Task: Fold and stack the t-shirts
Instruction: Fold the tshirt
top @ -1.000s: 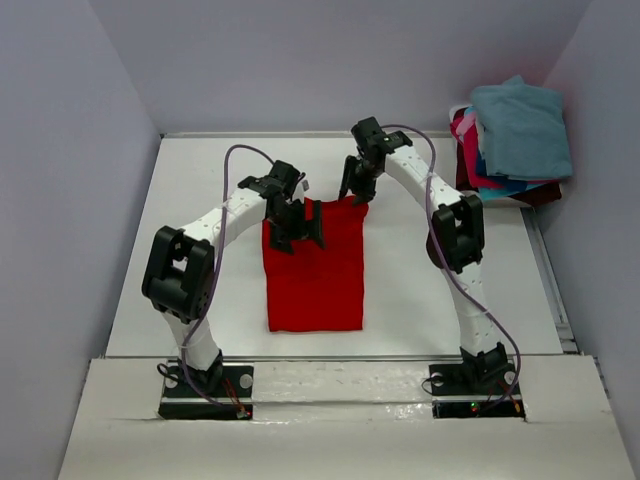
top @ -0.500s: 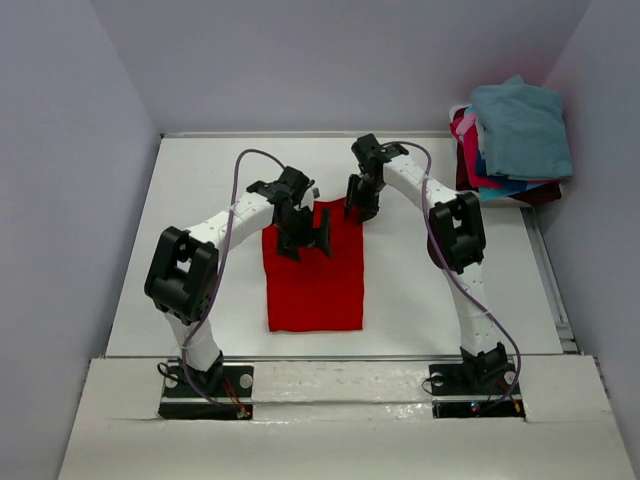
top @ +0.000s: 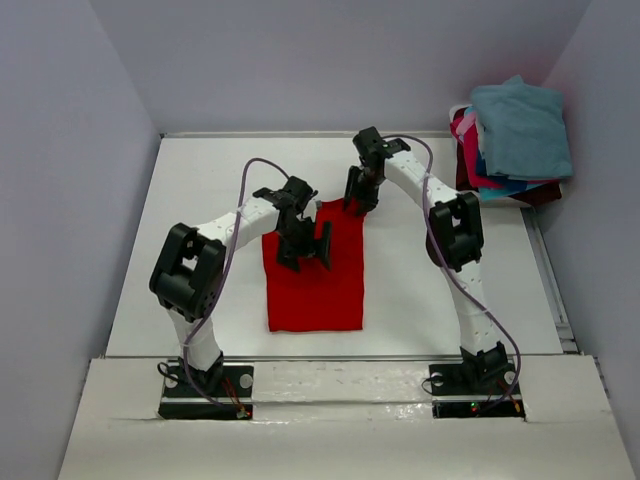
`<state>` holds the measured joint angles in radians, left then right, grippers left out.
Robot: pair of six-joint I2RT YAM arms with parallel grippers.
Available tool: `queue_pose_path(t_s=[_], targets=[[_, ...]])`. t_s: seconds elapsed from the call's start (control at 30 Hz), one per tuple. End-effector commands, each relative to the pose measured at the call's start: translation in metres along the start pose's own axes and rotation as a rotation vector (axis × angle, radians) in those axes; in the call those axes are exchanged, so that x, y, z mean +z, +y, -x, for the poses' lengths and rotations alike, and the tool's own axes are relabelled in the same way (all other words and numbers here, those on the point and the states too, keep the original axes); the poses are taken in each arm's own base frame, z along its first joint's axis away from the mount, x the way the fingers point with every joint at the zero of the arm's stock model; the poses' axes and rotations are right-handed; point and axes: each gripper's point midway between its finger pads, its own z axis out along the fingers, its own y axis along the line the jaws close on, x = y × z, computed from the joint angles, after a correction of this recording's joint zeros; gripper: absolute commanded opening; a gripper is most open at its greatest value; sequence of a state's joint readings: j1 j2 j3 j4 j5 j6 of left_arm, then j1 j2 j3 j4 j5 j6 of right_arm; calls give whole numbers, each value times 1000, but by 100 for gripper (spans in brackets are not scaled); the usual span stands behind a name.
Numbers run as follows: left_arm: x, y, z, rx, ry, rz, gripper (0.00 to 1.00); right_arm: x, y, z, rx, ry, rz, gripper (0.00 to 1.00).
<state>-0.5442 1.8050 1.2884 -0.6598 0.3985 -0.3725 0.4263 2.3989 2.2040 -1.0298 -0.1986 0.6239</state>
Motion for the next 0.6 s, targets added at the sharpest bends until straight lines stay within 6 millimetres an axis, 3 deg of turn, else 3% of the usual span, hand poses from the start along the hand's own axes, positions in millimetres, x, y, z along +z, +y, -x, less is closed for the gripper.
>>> queue_pose_path(t_s=[0.0,0.57], targets=[[3,-1,-6,30,26,-9,99,4,-1,12,-3,-18,8,48],[21,3,-16,40,78,-1,99,14,-1,26,19,-21,28,53]])
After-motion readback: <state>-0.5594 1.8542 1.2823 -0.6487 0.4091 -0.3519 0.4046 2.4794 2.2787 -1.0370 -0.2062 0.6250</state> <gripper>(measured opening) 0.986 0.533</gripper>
